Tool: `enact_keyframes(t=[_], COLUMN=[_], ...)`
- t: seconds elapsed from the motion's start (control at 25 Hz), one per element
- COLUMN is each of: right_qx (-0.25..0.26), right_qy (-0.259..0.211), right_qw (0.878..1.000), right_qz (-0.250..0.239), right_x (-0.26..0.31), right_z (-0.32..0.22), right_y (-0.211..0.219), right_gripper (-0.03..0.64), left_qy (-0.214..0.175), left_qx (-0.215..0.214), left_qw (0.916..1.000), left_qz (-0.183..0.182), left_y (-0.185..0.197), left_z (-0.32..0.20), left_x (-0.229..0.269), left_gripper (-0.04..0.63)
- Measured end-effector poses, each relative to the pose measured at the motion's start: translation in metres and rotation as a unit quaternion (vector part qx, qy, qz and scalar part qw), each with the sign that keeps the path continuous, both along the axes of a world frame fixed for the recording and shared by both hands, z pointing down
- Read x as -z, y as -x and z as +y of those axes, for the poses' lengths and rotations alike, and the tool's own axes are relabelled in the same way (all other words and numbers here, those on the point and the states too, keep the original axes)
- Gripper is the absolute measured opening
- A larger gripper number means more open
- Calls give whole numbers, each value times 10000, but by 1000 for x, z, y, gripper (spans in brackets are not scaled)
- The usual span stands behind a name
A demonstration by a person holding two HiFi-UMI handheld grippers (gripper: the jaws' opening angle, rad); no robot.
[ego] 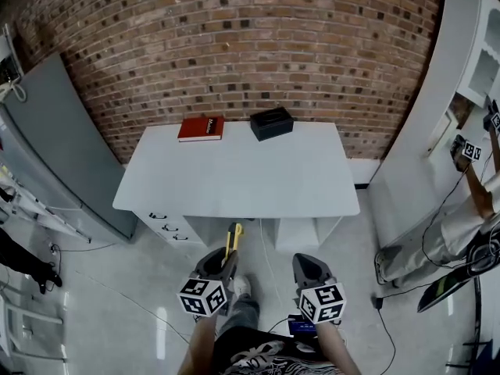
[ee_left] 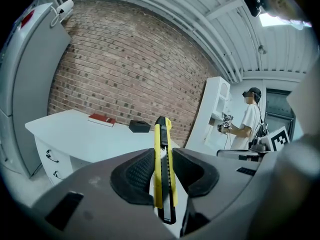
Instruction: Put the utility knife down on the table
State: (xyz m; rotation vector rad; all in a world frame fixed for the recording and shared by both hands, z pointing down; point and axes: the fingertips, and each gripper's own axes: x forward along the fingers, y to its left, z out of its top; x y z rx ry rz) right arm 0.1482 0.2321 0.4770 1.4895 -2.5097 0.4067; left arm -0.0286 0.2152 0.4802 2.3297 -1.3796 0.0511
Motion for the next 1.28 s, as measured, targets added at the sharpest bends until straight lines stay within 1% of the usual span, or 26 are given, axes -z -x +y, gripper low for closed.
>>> enact_keyframes(t=[0.16, 0.36, 0.6, 0.76, 0.88, 1.0, 1.28], right_qx=[-32, -124, -322, -504, -611, -673, -984], right_qy=[85, 171, 258, 391, 457, 476, 408], right_qw=[10000, 9997, 9989, 9977, 9968, 9963, 9940], right_qz=[34, 132, 218, 249, 220, 245, 266], right_x=[-16, -28, -22, -26, -27, -27, -22], right_z=[-50, -145, -260, -317, -345, -363, -373], right_y=[10, 28, 51, 60, 66, 71, 51], right_gripper=[0, 0, 0, 0, 0, 0, 0], left_qy=[67, 224, 362, 419, 478, 524, 564], left_qx=[-12, -166, -373, -497, -558, -572, -670], left_qw=[10000, 9996, 9986, 9978, 9971, 9966, 9957], left_qz=[41, 44, 34, 101, 169, 273, 299], left_y=[12, 27, 50, 63, 72, 78, 74], left_z=[-51, -147, -263, -321, -353, -378, -390], left_x=[-16, -35, -37, -40, -43, -45, -48], left_gripper=[117, 117, 117, 117, 117, 117, 117])
